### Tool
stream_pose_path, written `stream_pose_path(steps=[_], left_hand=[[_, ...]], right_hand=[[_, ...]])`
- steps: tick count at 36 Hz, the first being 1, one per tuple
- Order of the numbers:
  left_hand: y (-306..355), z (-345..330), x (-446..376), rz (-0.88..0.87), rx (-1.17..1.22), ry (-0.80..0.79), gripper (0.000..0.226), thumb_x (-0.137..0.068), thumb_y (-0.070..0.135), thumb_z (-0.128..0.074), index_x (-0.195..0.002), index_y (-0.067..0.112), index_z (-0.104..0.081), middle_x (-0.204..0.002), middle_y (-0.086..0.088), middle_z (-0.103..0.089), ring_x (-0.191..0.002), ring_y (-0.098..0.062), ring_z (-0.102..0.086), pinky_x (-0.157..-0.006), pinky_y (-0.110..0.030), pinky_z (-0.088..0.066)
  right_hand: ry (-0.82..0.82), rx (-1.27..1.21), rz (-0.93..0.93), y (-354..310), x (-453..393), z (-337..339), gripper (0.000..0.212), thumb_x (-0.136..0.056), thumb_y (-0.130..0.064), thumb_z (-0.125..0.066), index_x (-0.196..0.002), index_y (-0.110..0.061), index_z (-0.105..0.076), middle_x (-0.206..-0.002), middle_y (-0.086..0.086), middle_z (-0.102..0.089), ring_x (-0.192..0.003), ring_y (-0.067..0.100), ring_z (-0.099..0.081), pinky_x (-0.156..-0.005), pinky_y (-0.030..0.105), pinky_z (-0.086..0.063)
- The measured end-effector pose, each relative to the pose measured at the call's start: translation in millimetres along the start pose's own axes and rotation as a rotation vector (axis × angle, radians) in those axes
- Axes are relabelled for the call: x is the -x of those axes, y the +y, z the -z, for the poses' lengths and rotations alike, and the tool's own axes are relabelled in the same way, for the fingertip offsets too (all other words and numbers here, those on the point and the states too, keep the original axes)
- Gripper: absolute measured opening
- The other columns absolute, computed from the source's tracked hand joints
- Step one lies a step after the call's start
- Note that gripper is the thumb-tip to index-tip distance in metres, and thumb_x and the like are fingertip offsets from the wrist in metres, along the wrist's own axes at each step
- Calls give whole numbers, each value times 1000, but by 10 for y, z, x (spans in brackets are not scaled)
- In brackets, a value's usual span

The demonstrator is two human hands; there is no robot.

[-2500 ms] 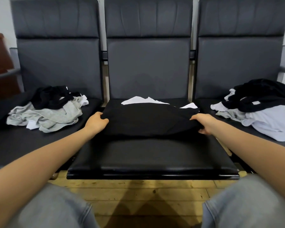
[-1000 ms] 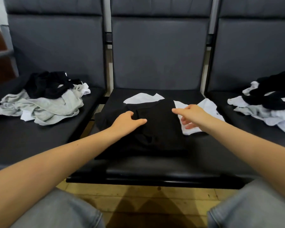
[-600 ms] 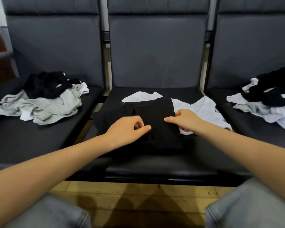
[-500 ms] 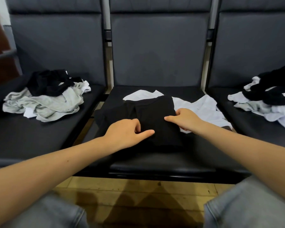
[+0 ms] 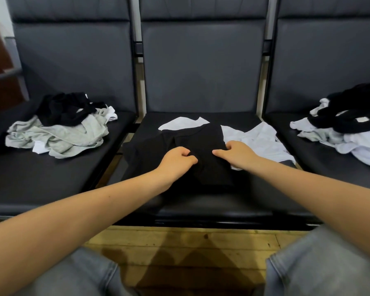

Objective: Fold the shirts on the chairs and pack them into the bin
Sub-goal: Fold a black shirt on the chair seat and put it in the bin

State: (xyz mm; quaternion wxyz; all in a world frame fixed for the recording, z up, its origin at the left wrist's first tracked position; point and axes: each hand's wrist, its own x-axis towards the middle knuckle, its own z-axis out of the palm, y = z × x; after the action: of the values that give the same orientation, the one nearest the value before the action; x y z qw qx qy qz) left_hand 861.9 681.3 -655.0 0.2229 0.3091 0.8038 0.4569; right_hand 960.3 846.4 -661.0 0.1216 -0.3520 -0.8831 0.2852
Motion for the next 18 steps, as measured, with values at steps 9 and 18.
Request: stream_pose_path(steps=[9, 18], left_hand=[[-147, 283, 66, 32, 41, 51, 12, -87, 26, -70, -88, 16, -62, -87, 7, -60, -83, -7, -55, -70, -18, -40], [-340, 547, 149, 66, -377, -69, 40, -78, 36, -77, -110, 21, -58, -93, 3, -58, -92, -13, -57, -79, -24, -42]], right_hand=[[25, -15, -19, 42, -47, -8, 43, -92, -37, -61, -65, -15, -36, -63, -2, -43, -59, 12, -43, -54, 25, -31], [152, -104, 58, -60, -35, -55, 32, -90, -28, -63, -70, -16, -41, -65, -3, -46, -59, 10, -45, -53, 25, -33]])
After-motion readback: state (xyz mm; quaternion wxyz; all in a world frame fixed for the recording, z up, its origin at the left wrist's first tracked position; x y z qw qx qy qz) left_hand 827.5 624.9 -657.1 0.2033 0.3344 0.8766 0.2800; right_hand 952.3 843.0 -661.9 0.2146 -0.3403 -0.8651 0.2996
